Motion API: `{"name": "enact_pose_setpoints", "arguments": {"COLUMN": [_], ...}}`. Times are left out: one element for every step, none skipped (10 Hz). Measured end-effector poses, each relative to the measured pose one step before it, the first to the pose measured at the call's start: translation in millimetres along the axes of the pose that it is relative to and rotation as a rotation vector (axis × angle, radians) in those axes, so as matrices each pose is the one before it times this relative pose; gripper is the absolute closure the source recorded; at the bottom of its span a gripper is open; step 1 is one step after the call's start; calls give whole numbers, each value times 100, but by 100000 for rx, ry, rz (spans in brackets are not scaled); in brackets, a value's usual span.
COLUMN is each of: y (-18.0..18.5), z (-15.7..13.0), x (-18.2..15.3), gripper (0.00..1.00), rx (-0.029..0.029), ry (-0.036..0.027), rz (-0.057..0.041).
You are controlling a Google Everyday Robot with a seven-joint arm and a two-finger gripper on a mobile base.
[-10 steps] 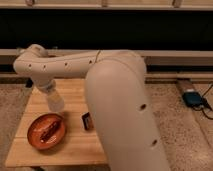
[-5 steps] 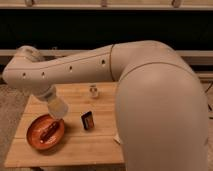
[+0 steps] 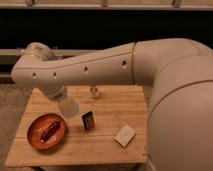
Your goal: Place the ceramic cup over the eraser
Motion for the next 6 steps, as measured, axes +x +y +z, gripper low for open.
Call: {"name": "enact_pose_setpoints", "arguments": {"y": [457, 604, 715, 976, 392, 289], "z": [96, 259, 635, 1193, 669, 504], "x": [842, 642, 1090, 1201, 694, 400], "gripper": [82, 82, 82, 82, 82, 82], "rx": [-148, -971, -1000, -1092, -272, -436], "ry": [-468, -633, -255, -1092, -637, -765], "rz": [2316, 1987, 2713, 3586, 2211, 1702]}}
